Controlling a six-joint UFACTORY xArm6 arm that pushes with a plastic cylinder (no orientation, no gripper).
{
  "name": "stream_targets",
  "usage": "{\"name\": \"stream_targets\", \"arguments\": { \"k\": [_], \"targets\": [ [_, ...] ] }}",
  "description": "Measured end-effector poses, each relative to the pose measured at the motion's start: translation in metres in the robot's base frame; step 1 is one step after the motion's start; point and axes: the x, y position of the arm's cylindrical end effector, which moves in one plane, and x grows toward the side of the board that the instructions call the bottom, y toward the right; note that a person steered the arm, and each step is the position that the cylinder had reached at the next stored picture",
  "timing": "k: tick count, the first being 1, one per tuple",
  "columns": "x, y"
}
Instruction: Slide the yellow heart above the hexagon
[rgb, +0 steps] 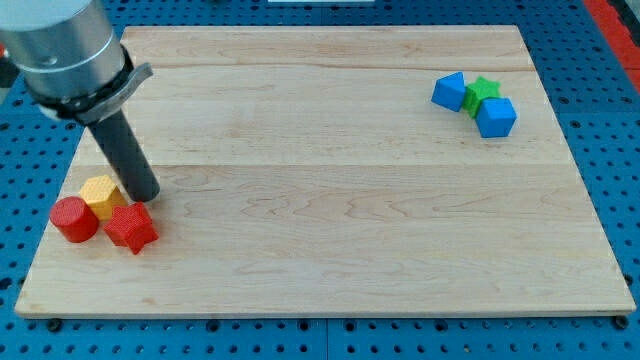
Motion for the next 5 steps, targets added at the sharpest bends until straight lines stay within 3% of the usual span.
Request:
{"name": "stream_targets", "arguments": {
  "k": [3,4,5],
  "targets": [
    [-0.167,-0.038],
    [-0.212,-0.077],
    [-0.227,-0.111]
  ]
}}
